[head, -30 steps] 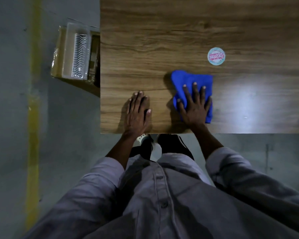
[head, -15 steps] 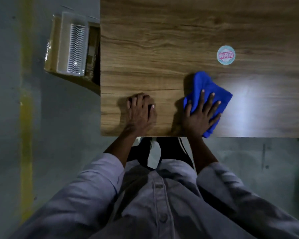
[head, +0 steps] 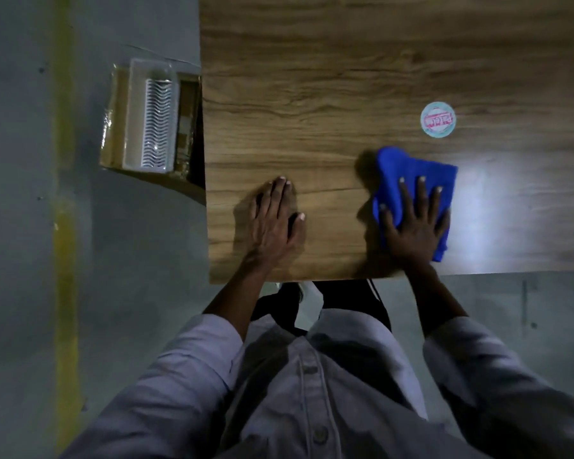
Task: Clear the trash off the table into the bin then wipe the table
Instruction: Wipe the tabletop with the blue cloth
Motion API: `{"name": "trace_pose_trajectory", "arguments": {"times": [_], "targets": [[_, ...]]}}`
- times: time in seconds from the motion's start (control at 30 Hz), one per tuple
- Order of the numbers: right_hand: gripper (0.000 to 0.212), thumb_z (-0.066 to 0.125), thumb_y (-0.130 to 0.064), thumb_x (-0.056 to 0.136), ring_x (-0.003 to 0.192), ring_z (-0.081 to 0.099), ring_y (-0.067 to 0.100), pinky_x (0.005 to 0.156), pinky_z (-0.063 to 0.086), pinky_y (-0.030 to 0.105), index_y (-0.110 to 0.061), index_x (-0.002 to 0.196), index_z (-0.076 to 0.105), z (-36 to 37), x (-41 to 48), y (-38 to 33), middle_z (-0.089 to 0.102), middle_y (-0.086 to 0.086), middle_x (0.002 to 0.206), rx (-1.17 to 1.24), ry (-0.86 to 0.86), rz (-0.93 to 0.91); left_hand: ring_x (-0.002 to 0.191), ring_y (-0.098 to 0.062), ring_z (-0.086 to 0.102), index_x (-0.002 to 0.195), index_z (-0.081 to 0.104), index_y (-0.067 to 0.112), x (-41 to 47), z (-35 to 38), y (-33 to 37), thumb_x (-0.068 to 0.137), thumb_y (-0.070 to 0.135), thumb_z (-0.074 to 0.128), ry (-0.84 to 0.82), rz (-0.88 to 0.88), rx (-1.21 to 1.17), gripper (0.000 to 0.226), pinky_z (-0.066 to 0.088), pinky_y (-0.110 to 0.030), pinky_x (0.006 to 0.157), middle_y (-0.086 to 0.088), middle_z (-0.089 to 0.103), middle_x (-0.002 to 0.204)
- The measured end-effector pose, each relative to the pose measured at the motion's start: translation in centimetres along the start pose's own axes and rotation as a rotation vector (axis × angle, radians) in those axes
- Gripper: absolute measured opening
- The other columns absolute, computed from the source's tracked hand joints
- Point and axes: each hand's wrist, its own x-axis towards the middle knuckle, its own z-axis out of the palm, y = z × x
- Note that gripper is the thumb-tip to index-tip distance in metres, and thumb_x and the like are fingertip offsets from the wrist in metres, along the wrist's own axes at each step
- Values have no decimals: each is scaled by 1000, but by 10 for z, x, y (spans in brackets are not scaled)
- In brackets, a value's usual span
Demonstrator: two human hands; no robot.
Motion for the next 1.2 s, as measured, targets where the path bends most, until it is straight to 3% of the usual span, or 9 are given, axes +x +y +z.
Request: {"name": "trace_pose_trajectory", "arguments": {"times": [0.17, 0.33, 0.43, 0.53, 0.63, 0.77, 0.9, 1.07, 1.2], "targets": [[67, 29, -62, 98, 158, -1, 29, 121, 5, 64, -43, 161, 14, 10, 54, -80, 5, -4, 171, 91, 81, 220, 133, -35, 39, 154, 37, 12, 29, -5, 2, 97, 46, 44, -44, -47, 16, 66, 32, -49, 108, -12, 39, 155], [66, 37, -62, 100, 158, 3, 27, 124, 5, 58, -43, 160, 19, 26, 8, -100, 10, -7, 171, -60, 57, -331, 156, -34, 10, 156, 25, -4, 37, -4, 0, 98, 36, 44, 6, 109, 15, 73, 15, -52, 125, -20, 18, 166], [67, 44, -63, 99, 158, 4, 23, 124, 11, 57, -44, 159, 21, 19, -9, -65, 12, -10, 170, -86, 44, -449, 152, -34, 25, 150, 39, -1, 44, -7, -3, 95, 39, 48, 34, 92, 27, 69, 22, -49, 122, -18, 34, 161], [68, 41, -65, 97, 158, 2, 21, 124, 9, 55, -48, 158, 19, 14, 3, -51, 11, -13, 170, -77, 45, -283, 124, -36, 52, 134, 54, 8, 66, -13, -4, 95, 42, 53, 42, 53, 150, 52, 38, -47, 99, -15, 57, 135], [67, 37, -65, 96, 158, 6, 24, 123, 8, 57, -47, 158, 20, 15, 36, -65, 14, -10, 170, 27, 131, 104, 105, -34, 51, 139, 51, 11, 83, -17, -4, 98, 44, 53, 24, 61, 200, 53, 39, -46, 90, -14, 55, 119], [65, 35, -62, 98, 157, 11, 31, 120, 11, 63, -44, 159, 22, 21, 82, -108, 17, -4, 170, 131, 240, 399, 138, -39, 38, 147, 46, 11, 82, -6, -10, 101, 42, 49, 13, 72, 128, 56, 32, -51, 110, -20, 42, 151], [67, 36, -61, 99, 158, 4, 30, 123, 2, 60, -43, 160, 17, 25, 82, -130, 10, -5, 171, 9, 151, -43, 156, -35, 5, 152, 37, 8, 92, -13, -8, 100, 46, 40, -53, 119, 179, 65, 13, -53, 125, -20, 10, 168], [65, 49, -62, 98, 157, 11, 24, 121, 18, 61, -43, 157, 30, 7, 63, -70, 21, -8, 168, -52, 77, -618, 137, -36, 41, 139, 43, 8, 112, -17, -4, 91, 45, 46, 4, 53, 80, 61, 29, -51, 112, -20, 47, 148], [68, 40, -70, 94, 158, 3, 20, 123, 10, 59, -49, 157, 25, -15, 96, -24, 13, -15, 169, 2, 31, -305, 107, -33, 48, 131, 50, 8, 132, -20, -4, 93, 48, 51, 11, 43, 197, 55, 38, -48, 96, -17, 56, 121]]}}
